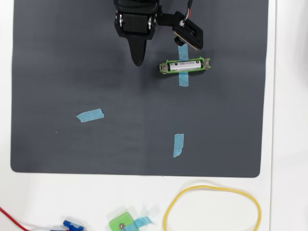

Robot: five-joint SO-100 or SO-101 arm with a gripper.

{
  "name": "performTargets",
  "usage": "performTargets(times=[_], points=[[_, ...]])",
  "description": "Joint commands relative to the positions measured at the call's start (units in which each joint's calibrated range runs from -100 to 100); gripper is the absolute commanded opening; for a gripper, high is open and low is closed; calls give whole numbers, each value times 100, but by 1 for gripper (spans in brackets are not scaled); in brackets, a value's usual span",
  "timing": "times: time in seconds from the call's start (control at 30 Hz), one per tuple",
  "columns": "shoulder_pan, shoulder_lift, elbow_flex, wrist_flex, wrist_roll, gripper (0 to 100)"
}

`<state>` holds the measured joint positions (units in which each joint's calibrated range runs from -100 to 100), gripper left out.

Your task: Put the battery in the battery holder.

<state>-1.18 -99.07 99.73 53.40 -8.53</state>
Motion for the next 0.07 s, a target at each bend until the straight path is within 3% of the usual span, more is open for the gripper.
performTargets(times=[0.0,0.03], points=[[82,-51,27,36,-34,0],[82,-51,27,36,-34,0]])
